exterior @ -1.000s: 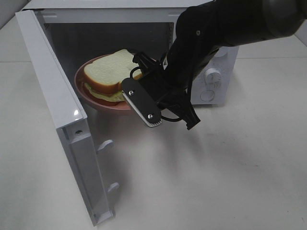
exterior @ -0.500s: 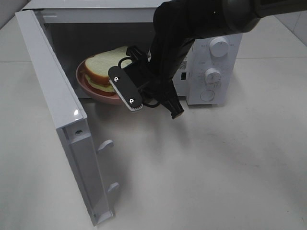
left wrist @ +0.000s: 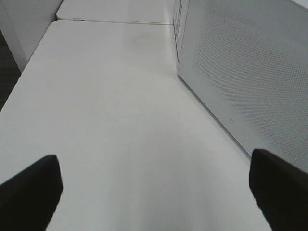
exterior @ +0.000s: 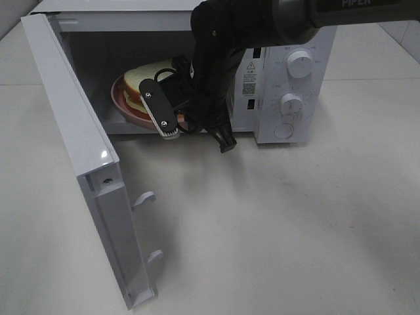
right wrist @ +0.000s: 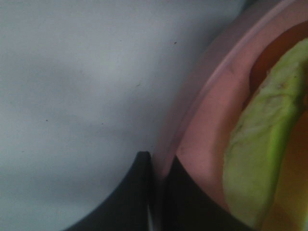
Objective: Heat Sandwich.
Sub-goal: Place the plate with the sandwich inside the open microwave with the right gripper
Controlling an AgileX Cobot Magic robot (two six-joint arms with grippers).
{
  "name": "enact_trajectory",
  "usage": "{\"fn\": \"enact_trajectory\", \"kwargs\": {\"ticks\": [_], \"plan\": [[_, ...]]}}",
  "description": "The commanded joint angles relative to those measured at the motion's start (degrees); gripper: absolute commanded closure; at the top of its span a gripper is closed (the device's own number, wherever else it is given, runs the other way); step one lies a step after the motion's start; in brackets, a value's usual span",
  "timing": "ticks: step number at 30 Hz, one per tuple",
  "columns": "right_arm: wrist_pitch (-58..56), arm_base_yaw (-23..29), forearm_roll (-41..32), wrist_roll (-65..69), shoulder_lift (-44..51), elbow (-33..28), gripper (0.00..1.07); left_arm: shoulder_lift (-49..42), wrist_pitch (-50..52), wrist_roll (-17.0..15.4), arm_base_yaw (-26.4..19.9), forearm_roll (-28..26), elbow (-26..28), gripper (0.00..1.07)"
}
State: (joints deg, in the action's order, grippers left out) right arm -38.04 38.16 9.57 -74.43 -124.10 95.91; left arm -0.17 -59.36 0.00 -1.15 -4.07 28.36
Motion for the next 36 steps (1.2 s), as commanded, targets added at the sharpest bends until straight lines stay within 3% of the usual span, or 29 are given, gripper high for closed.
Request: {"fn": "enact_trajectory", "kwargs": {"ticks": [1, 19, 29, 34, 36], "plan": [[0.63, -0.74, 1.09, 2.41, -0.97, 2.92, 1.07, -1.60, 0.52, 0.00, -0.11, 0.00, -0.11, 0.03], [-0.80, -2.12, 2.18, 2.98, -8.19, 13.87, 1.06, -1.60, 0.52, 0.00, -0.11, 0.00, -0.11, 0.03], [4.13, -2.69, 2.12, 2.35, -9.28, 14.44, 1.05, -1.60, 0.52, 0.00, -0.11, 0.00, -0.11, 0.03], [4.35, -2.75, 2.06, 2.35, -9.28, 14.44, 1.00, -1.60, 0.52, 0.00, -0.11, 0.00, -0.11, 0.03], [4.35, -2.75, 1.78, 2.81, -9.28, 14.44, 0.93, -1.60, 0.52, 0.00, -0.11, 0.00, -0.11, 0.03]]}}
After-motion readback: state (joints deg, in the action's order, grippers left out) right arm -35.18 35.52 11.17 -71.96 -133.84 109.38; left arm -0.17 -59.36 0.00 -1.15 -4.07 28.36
